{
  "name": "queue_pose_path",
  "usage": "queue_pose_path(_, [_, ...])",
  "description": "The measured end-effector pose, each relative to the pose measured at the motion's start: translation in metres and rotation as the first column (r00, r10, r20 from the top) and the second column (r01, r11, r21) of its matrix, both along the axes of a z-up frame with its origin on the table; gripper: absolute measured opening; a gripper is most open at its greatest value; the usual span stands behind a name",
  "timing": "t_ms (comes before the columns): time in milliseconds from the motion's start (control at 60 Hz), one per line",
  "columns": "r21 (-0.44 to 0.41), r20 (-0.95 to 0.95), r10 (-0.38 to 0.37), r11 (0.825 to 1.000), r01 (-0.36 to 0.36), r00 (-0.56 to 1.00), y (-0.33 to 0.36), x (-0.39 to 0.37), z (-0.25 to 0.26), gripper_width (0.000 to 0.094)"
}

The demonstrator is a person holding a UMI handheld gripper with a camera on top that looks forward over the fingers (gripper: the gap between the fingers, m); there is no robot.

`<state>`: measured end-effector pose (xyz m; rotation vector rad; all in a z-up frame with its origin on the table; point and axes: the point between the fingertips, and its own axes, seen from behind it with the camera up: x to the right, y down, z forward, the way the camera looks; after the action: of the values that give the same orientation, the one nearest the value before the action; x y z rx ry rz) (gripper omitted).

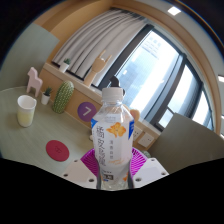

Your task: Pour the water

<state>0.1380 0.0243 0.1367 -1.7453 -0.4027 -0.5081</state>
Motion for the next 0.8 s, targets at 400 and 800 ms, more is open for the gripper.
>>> queue_pose_path(400, [-0.14,0.813,0.228,0.97,-0.199,0.535,0.07,-0.155,0.034,0.0356])
queue_pose_path(800, [-0.217,0.976,0.211,0.949,-0.23,-0.05,0.094,-0.215,0.016,0.0359])
